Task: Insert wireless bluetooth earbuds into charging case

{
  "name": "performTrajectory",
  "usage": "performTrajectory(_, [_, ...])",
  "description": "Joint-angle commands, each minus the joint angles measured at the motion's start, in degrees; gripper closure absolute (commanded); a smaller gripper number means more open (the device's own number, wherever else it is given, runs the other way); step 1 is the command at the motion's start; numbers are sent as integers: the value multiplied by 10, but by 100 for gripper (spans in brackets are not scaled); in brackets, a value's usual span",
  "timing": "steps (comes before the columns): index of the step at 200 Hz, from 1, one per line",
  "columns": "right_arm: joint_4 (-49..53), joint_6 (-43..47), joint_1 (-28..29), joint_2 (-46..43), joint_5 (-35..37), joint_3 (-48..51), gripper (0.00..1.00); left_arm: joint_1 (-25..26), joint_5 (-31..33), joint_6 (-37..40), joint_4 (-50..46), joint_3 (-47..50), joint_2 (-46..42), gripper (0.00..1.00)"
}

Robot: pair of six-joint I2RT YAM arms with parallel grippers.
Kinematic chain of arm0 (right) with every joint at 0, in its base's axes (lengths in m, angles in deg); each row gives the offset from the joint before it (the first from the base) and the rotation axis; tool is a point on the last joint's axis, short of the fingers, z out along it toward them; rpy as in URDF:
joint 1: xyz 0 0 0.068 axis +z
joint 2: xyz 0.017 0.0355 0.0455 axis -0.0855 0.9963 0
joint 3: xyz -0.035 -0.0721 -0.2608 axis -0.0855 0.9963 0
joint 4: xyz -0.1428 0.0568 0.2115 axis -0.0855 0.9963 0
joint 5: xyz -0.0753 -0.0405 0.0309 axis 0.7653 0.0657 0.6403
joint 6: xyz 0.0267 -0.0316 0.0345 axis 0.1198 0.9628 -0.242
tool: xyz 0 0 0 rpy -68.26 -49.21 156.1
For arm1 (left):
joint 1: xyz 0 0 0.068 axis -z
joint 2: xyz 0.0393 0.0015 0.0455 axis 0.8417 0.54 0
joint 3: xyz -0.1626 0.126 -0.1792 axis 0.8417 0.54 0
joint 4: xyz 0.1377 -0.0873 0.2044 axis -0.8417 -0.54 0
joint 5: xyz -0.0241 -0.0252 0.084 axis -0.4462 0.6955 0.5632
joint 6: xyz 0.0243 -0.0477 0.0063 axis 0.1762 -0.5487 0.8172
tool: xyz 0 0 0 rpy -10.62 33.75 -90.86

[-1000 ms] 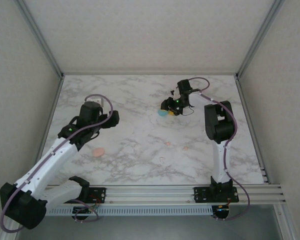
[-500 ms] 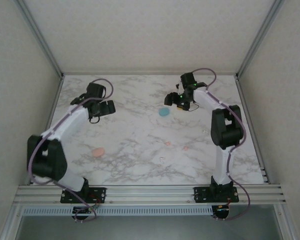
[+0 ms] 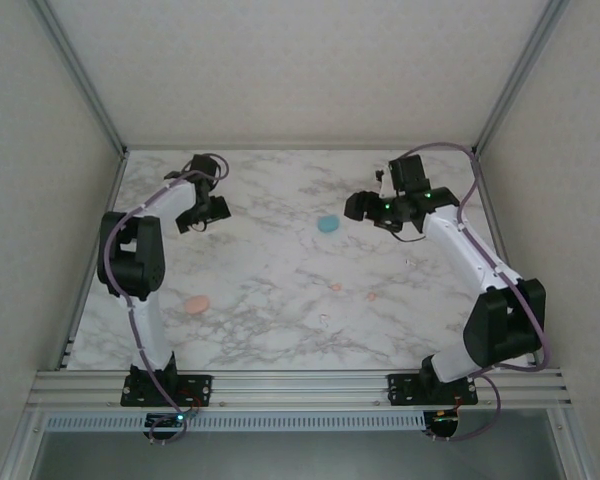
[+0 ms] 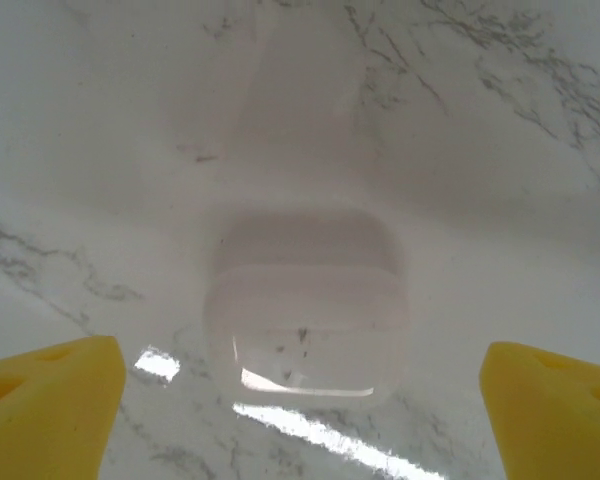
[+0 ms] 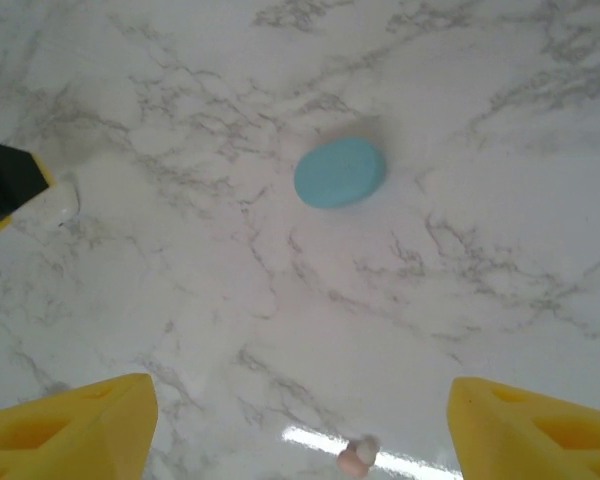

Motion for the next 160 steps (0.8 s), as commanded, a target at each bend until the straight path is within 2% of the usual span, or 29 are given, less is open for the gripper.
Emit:
performTrajectory(1, [7,-15,3,-31,4,22,23,-3,5,-19,-24,-22,23,12])
performTrajectory(52, [8,-20,3,-44,-4,50,23,-3,0,-11,-12,-25,47,15])
performTrajectory(92, [3,-27,4,-43,-12,60,23,-3,2,3,-14,-29,60,25])
performTrajectory(128, [3,-31,3,-42,-13,64,23,-2,-35,14,0,-8,48,34])
performTrajectory(160, [2,-40,3,-41,-12,74,23,6,-65,31,22,30,19,36])
